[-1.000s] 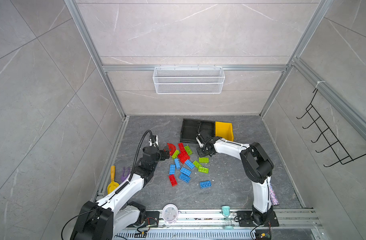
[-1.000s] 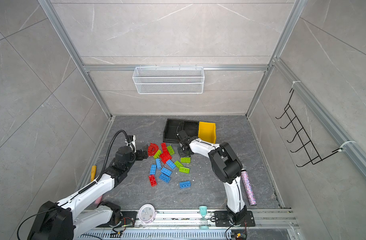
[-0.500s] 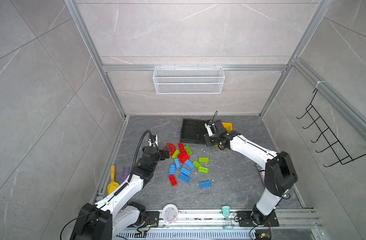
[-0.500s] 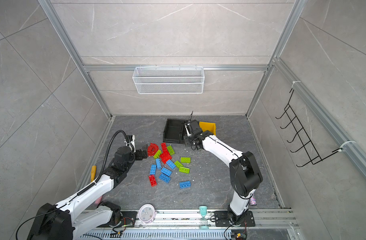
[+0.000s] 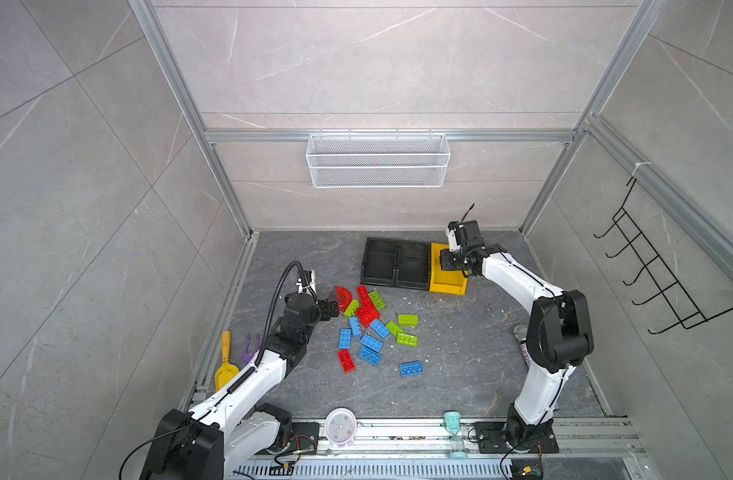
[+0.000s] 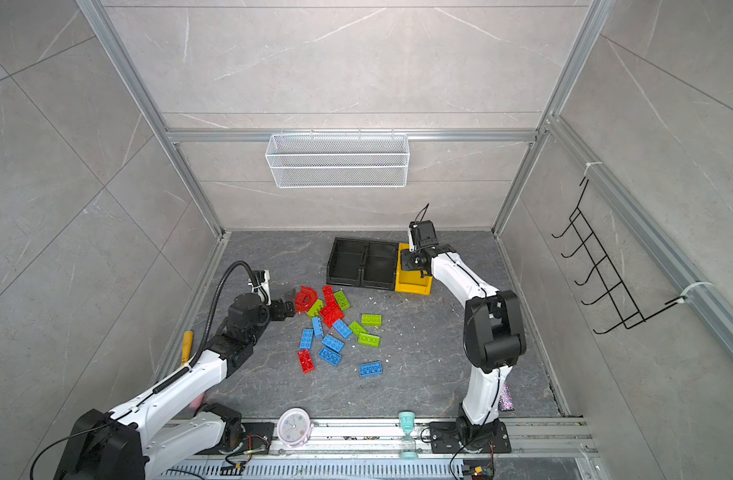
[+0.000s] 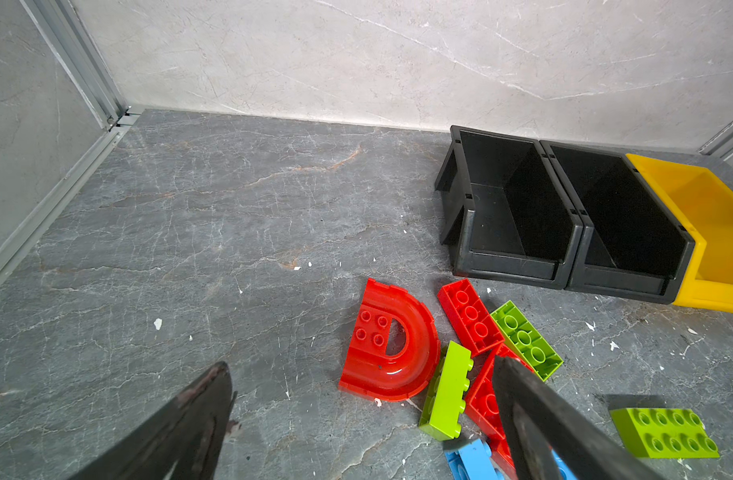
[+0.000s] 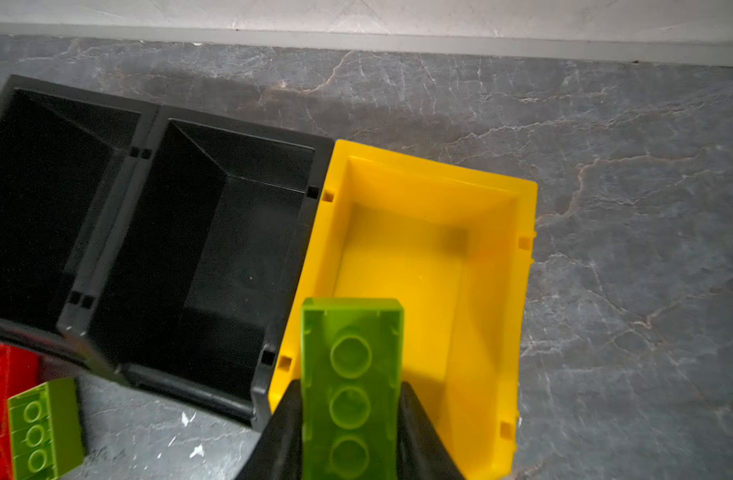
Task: Sort the legos into containers by color
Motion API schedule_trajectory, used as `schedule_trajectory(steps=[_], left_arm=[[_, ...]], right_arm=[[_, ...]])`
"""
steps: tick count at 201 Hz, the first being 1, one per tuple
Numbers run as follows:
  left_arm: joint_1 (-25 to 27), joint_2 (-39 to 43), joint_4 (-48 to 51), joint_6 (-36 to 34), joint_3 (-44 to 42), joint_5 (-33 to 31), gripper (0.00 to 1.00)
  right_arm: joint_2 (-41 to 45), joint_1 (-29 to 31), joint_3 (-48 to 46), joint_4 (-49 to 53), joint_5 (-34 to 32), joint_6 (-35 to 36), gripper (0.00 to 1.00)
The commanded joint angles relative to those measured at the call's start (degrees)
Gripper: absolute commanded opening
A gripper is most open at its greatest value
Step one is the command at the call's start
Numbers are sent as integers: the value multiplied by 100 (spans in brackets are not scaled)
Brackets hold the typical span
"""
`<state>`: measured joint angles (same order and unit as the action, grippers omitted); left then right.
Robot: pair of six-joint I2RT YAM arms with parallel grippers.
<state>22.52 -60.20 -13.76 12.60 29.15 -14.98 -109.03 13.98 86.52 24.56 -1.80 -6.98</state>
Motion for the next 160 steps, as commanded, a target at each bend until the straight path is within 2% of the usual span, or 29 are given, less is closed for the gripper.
schedule_trajectory(steps=[1, 29, 56, 80, 98, 133, 160], left_arm=[[-11, 147, -243, -47, -69, -112, 100], [-11, 213, -249, -54, -98, -107, 100], [-11, 215, -274, -57, -103, -136, 100], [-11, 217, -262, -61, -102, -142, 100], [-11, 235, -261, -53, -107, -146, 100], [-10, 286, -250, -39, -124, -152, 100], [-11, 346, -250, -19, -141, -95, 100]], right_arm=[[-313, -52, 212, 23, 99, 87, 26], [-498, -55, 311, -3, 77, 73, 30], [-575, -71, 359, 40, -40, 87, 39], [-534, -88, 352, 100, -109, 86, 61], [-400, -88, 344, 185, -161, 91, 69], [390, -71, -19, 320, 23, -62, 74], [1574, 296, -1000, 141, 101, -459, 77]])
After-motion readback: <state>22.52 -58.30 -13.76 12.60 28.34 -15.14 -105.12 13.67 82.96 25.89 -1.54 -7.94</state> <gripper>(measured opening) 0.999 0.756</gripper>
